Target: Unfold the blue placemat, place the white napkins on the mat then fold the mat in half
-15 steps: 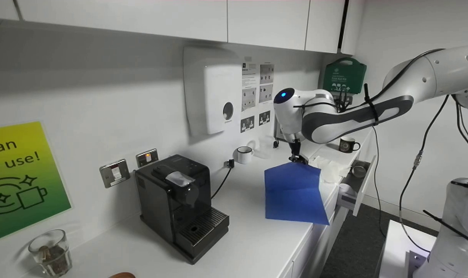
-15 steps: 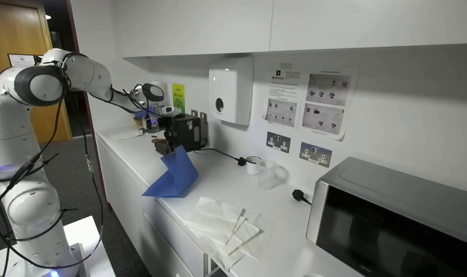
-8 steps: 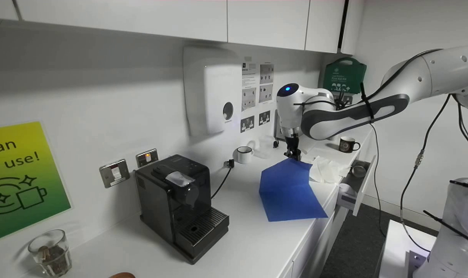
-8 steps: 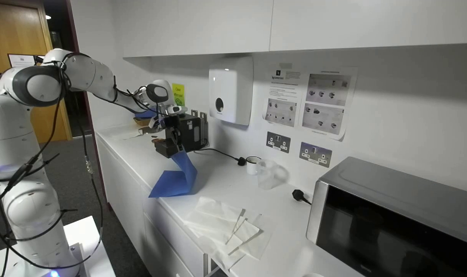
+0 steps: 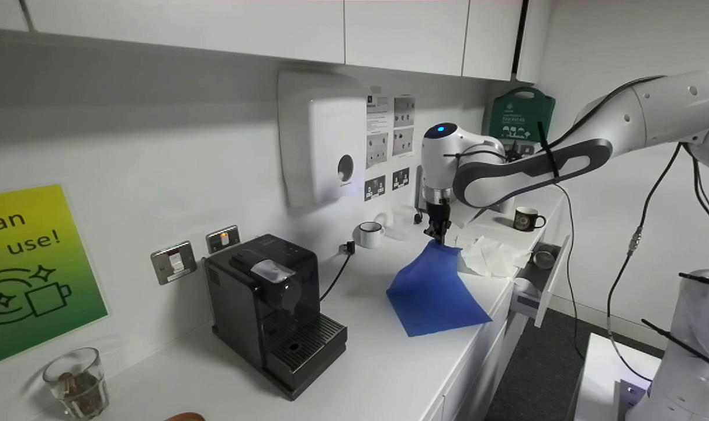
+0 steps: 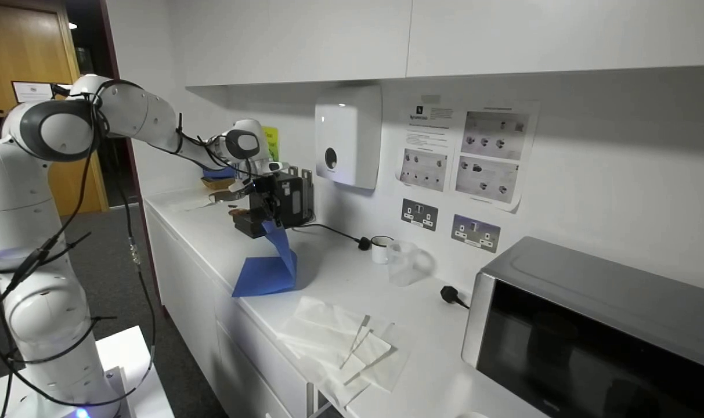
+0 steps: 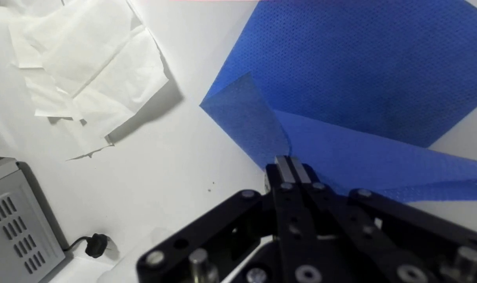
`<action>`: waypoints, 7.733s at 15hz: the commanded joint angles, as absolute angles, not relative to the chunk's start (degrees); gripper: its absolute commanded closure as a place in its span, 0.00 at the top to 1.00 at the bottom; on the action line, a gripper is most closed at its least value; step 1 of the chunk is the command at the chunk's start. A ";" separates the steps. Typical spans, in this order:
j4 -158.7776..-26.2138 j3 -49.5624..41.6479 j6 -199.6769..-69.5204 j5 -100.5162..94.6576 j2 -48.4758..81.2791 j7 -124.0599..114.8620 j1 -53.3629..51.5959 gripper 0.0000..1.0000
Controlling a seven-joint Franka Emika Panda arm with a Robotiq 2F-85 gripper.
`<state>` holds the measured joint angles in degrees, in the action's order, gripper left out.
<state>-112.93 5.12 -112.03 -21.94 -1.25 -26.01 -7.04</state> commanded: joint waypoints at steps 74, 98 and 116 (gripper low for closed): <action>-118.18 -0.29 -123.91 42.95 -2.26 -14.53 -0.79 0.00; -123.93 -7.42 -123.60 46.30 -0.97 -6.75 6.22 0.00; -124.61 -3.27 -127.49 31.16 -2.30 -16.28 3.39 0.94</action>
<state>-124.14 -4.51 -124.94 36.49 -0.84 -11.79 4.49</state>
